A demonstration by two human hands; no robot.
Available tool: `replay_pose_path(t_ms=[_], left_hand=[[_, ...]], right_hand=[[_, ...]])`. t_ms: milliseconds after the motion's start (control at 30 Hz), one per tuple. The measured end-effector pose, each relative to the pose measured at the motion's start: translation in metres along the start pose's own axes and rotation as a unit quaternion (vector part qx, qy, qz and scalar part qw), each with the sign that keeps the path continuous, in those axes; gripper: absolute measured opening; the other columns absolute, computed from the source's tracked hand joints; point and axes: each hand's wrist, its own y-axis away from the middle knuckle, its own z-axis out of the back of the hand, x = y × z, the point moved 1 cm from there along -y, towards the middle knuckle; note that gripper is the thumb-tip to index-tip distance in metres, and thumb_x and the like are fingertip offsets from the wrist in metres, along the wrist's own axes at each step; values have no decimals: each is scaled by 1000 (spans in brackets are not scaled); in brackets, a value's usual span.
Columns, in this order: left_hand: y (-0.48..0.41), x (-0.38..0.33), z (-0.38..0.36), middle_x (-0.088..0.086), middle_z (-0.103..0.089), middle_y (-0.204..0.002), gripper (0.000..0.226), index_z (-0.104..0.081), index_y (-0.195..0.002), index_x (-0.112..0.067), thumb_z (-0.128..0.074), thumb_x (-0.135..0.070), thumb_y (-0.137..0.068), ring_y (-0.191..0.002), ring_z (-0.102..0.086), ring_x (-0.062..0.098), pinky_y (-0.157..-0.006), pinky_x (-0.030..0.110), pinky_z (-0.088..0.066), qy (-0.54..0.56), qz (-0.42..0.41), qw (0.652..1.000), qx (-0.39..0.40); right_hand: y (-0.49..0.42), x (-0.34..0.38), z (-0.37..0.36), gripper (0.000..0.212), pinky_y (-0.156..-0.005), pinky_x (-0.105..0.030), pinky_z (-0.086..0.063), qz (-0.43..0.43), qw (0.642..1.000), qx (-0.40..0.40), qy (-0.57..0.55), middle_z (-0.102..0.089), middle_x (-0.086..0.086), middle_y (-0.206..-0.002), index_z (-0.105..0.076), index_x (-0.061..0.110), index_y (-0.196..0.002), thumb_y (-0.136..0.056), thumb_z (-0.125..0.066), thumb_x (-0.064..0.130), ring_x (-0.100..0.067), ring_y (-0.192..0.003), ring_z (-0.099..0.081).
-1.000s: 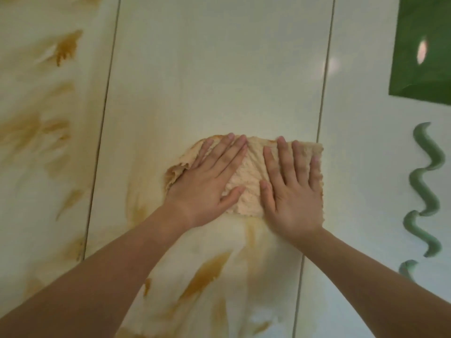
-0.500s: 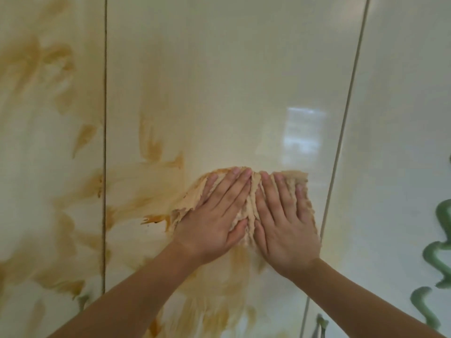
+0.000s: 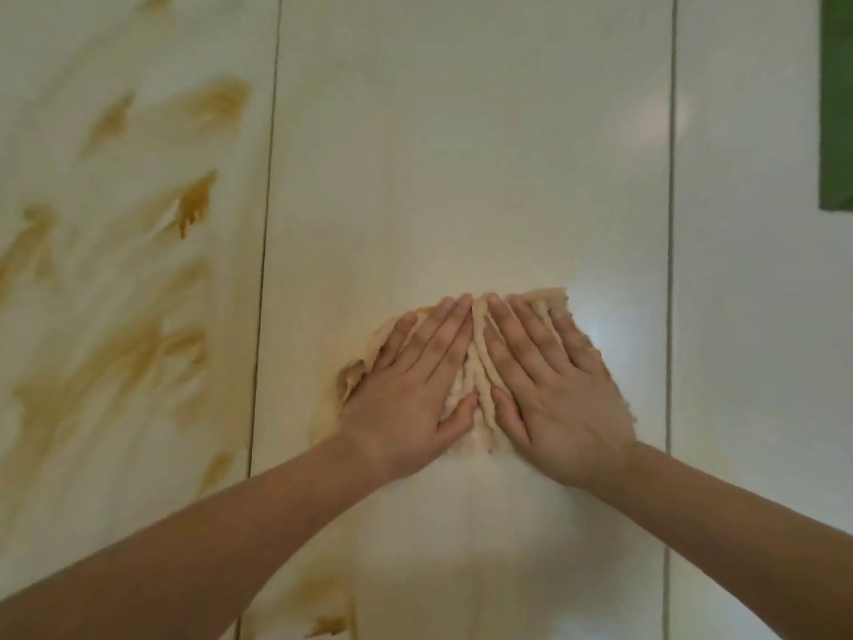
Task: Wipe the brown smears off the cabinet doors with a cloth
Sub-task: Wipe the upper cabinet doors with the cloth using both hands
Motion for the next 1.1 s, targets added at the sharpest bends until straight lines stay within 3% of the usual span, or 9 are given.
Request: replay_pose_path(t_ms=[200,367,633,800,1100], left_hand=[[-106,87,37,1,-6,-170,73,-9,-161,-10,-28,-46,-100,-156,0,11,-126,42,-8,-23,-8,999,-34],[-180,158,61,-7,4,-170,73,-1,-161,-17,-17,-53,-100,-154,9,5,-126,40,-1,-44,56,995,-64],[-254,238,93,-9,9,-169,74,1,-161,-20,-15,-56,-99,-153,11,4,-126,38,3,-53,79,993,-69],[-281,263,104,-7,6,-170,73,-2,-161,-19,-17,-55,-100,-154,9,6,-126,40,2,-58,97,991,-68],[-237,243,98,-8,8,-169,68,2,-161,-21,-14,-51,-102,-154,10,7,-126,39,3,-67,73,994,-40]], right_hand=[[-132,-33,18,64,-127,-50,-2,-129,991,-23,2,-5,-5,-171,-14,19,-163,-104,-17,45,-24,-158,-2],[-239,-62,35,68,-125,-48,11,-188,981,-36,-6,10,-1,-171,0,28,-163,-100,-10,52,-21,-157,13],[-353,-91,51,68,-126,-49,9,-182,983,-37,9,16,-2,-170,4,29,-162,-101,-7,55,-22,-156,16],[-384,-90,56,66,-125,-51,10,-209,977,-39,-4,16,-2,-170,5,29,-162,-102,-7,53,-23,-156,16],[-342,-64,45,64,-125,-51,9,-151,988,-37,-9,10,-3,-171,4,27,-163,-104,-6,49,-25,-157,12]])
